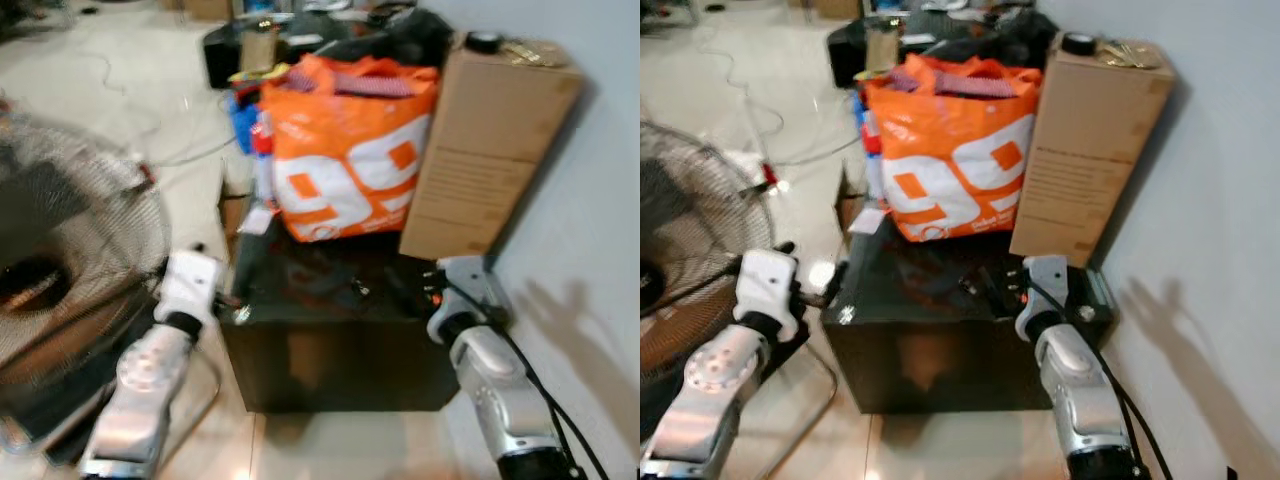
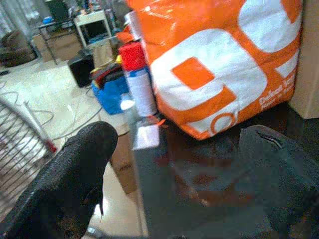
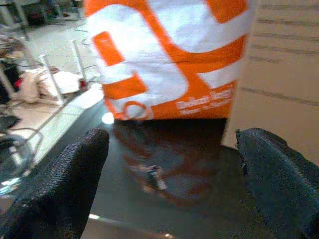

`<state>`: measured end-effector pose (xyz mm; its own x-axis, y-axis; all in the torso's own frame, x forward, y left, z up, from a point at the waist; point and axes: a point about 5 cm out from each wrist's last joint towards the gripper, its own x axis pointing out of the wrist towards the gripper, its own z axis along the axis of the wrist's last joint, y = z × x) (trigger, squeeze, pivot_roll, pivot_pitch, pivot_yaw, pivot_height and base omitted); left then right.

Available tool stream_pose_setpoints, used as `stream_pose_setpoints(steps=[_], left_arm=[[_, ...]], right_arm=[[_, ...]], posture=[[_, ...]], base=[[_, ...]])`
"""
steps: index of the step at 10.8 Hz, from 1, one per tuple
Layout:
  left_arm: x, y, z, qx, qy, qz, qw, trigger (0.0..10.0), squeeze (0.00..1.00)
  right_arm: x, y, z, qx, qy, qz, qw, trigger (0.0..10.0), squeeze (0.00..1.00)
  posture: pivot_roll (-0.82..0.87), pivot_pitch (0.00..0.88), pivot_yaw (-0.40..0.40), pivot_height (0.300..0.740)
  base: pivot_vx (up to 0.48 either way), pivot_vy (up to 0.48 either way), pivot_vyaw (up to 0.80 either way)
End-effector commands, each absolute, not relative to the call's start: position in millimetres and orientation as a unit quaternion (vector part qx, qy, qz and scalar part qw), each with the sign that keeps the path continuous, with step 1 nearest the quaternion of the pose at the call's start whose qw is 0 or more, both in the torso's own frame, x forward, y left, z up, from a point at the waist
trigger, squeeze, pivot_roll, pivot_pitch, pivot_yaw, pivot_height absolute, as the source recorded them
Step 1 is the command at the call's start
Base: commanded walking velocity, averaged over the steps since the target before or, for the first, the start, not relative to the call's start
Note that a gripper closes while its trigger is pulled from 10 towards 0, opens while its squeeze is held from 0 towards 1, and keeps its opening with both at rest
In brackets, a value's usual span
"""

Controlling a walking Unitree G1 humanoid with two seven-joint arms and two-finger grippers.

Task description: Hang keys on a hook

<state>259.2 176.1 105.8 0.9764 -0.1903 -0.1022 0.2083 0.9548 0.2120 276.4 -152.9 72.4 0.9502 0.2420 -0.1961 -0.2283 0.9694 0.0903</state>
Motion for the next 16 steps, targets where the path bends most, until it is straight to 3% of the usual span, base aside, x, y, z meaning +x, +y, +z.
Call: stream_pose_setpoints(steps=[1,10,11,12,16], left_arm=[[260.9,168.8,108.4,0.112,0.035,-0.113,0.987,10.0,0.16],[263.5,165.9,107.9,0.118,0.037,-0.121,0.985,10.0,0.15],[263.4,165.0,106.6,0.121,0.04,-0.124,0.984,10.0,0.11],[262.9,164.8,105.4,0.127,0.044,-0.131,0.982,10.0,0.1],[254.8,166.5,99.1,0.146,0.081,-0.219,0.961,10.0,0.12]], right_arm=[[279.4,-162.7,77.2,0.023,0.095,0.104,0.99,10.0,1.0],[282.9,-169.7,78.4,0.008,0.099,0.093,0.991,10.0,1.0],[284.5,-166.3,78.0,-0.008,0.108,0.103,0.989,10.0,0.82],[285.7,-163.1,76.6,-0.022,0.116,0.114,0.986,10.0,0.0],[290.1,-139.8,52.0,-0.033,0.188,0.187,0.964,10.0,0.0]], posture=[[-0.01,0.0,0.003,0.74],[-0.02,0.0,0.006,0.74],[-0.02,0.0,0.006,0.74],[-0.02,0.0,0.003,0.74],[-0.02,0.0,-0.007,0.74]], base=[[0.36,0.0,0.0],[0.357,0.0,0.0],[0.0,0.0,0.0],[0.0,0.0,0.0],[0.0,0.0,0.0]])
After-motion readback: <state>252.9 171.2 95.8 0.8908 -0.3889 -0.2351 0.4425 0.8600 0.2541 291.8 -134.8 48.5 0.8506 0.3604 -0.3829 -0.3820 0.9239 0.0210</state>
